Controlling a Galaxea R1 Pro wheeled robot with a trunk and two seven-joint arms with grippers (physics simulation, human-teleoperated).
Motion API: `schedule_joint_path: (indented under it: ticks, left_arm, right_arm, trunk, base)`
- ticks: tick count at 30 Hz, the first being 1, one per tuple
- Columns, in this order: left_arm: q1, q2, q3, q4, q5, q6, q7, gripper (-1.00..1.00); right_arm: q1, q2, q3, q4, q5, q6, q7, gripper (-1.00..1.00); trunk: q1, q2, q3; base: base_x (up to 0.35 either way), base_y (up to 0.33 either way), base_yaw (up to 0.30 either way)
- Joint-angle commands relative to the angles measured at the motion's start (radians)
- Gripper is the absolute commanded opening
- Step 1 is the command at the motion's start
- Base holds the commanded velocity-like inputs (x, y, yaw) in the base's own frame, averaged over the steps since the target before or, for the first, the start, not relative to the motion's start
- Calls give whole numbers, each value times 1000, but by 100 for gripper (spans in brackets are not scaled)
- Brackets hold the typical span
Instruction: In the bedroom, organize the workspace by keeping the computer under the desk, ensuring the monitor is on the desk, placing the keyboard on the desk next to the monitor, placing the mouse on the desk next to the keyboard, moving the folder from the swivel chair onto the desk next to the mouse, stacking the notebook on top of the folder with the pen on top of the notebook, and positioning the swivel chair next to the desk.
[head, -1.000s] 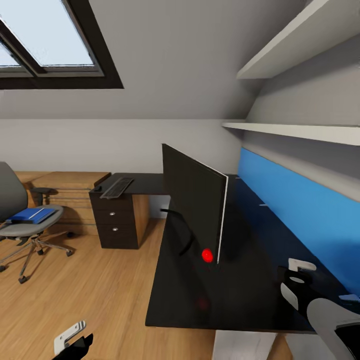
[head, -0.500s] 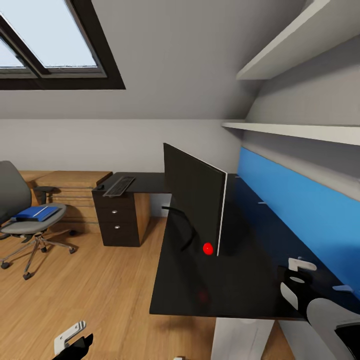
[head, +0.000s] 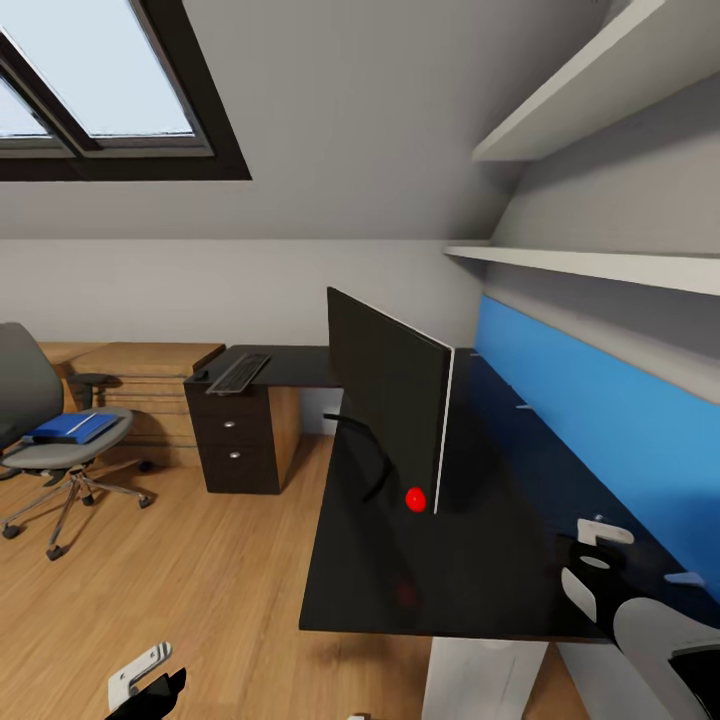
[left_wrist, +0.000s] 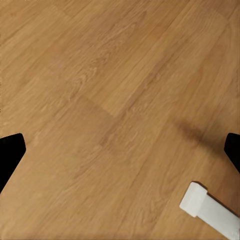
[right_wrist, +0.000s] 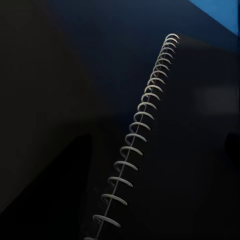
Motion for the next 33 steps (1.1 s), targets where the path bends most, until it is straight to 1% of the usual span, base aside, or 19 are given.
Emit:
schedule_joint_path:
  ticks: [1, 22, 28, 33]
  left_arm:
    - [-1, 1, -4, -2, 4, 0, 8, 100]
    - [-2, -13, -6, 21, 3, 2, 11, 100]
    - [-2, -13, -6, 25, 3, 2, 12, 100]
    - [-2, -14, -6, 27, 3, 2, 12, 100]
  right_arm:
    - [0, 0, 1, 25, -20, 3, -2, 100]
    - [0, 0, 1, 23, -21, 0, -2, 100]
    - [0, 0, -1, 22, -24, -12, -2, 100]
    - [0, 0, -2, 22, -25, -45, -4, 100]
  trunk:
    - [-4, 7, 2]
    - [-84, 154, 68]
    - [-84, 154, 68]
    - [-84, 154, 68]
  base:
    - [0, 0, 0]
    - [0, 0, 0]
    - [0, 0, 0]
    - [0, 0, 0]
